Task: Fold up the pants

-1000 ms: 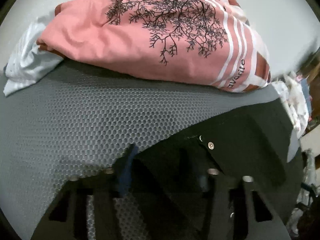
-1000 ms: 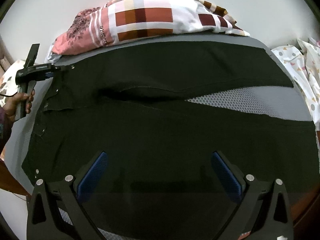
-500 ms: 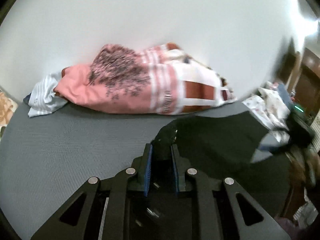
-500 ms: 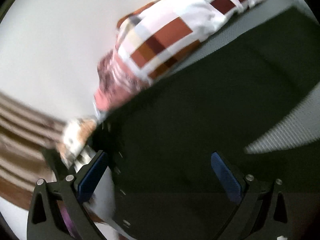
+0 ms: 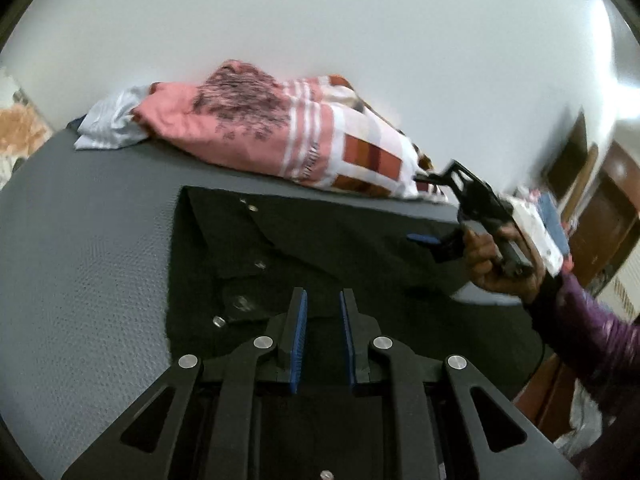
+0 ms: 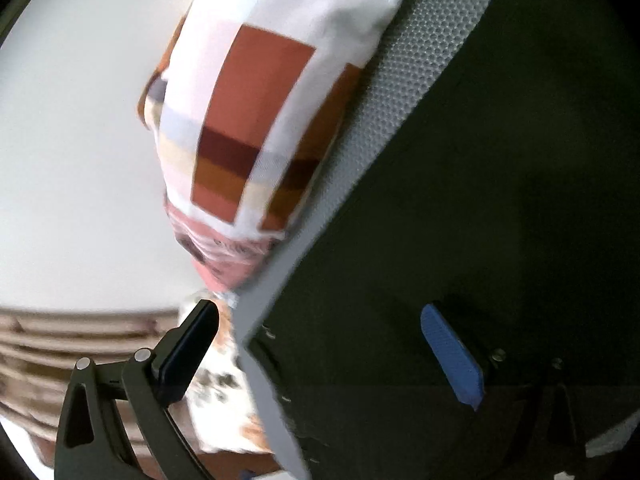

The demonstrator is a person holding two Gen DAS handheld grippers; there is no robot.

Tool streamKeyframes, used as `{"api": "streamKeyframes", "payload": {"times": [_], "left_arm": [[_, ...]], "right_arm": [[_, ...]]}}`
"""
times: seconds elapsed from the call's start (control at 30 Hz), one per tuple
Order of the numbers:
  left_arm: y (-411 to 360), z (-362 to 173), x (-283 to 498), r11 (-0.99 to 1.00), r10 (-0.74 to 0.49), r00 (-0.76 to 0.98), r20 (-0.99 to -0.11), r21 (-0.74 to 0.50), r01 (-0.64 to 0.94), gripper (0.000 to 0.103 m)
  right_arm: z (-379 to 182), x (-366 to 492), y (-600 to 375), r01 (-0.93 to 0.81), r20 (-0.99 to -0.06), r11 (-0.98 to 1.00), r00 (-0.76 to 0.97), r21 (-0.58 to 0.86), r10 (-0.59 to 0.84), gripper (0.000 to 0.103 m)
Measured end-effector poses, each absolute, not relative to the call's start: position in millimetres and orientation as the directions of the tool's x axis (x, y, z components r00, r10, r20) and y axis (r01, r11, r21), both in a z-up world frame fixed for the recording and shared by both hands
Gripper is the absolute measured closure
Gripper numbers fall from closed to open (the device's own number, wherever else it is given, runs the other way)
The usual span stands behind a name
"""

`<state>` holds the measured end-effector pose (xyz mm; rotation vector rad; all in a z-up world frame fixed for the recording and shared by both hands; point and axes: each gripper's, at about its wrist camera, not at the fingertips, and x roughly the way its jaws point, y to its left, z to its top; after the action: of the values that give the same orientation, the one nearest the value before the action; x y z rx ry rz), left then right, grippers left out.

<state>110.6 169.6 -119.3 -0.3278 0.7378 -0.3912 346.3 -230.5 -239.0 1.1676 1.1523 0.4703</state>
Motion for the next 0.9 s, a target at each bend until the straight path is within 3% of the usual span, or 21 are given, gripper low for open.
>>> {"api": "streamKeyframes", "payload": {"times": [0.1,0.13,0.17,0.23,0.3,0.5,0.63,0.7,0.77,0.87,0.9], "left_arm": [[194.0,-122.5,143.0,0.881,-0.446,0.653,-0.612,-0.431,0.198,0.081],[203.3,-125.0,159.2,0.882,-0.447,0.644,-0.621,-0.428,0.2,0.07],[212.0,-128.8,176.8,0.888,-0.438,0.635,-0.637,-0.418,0.194,0.051],[229.3,-143.4,218.9,0.865,-0.482,0.578,-0.658,-0.461,0.197,0.035],[239.7,-158.4,253.7,0.841,-0.525,0.527,-0.668,-0.503,0.2,0.035],[242.3,-197.7,322.2,0.875,-0.48,0.451,-0.752,-0.45,0.181,0.032],[240.5,-210.1,335.8,0.859,-0.507,0.453,-0.733,-0.468,0.205,0.031],[228.3,-210.0,336.2,0.86,-0.51,0.442,-0.738,-0.446,0.247,0.035],[210.9,-211.0,333.8,0.904,-0.425,0.451,-0.785,-0.34,0.26,0.063],[202.8,-199.3,317.8,0.917,-0.396,0.503,-0.769,-0.306,0.255,0.081],[202.0,-191.6,308.8,0.921,-0.389,0.53,-0.754,-0.296,0.254,0.082]], "right_arm": [[-225.9,346.7,-215.4,0.192,-0.45,0.406,0.383,0.893,0.807,0.002],[-223.1,344.9,-211.9,0.179,-0.46,0.424,0.38,0.888,0.803,0.002],[-219.3,340.4,-205.9,0.157,-0.464,0.438,0.373,0.885,0.803,0.002],[-216.3,331.9,-198.8,0.124,-0.447,0.433,0.363,0.893,0.818,0.002],[-216.2,317.0,-192.1,0.105,-0.452,0.446,0.356,0.889,0.818,0.002],[-221.9,288.4,-188.5,0.081,-0.461,0.465,0.352,0.882,0.814,0.002],[-220.4,276.8,-188.5,0.073,-0.461,0.468,0.356,0.881,0.813,0.002],[-219.2,271.5,-192.3,0.071,-0.457,0.464,0.356,0.883,0.815,0.002],[-219.0,274.3,-191.9,0.071,-0.458,0.465,0.356,0.882,0.815,0.002],[-218.7,275.8,-200.4,0.077,-0.467,0.473,0.359,0.878,0.808,0.002],[-219.6,279.8,-200.0,0.083,-0.466,0.47,0.362,0.879,0.808,0.002]]}}
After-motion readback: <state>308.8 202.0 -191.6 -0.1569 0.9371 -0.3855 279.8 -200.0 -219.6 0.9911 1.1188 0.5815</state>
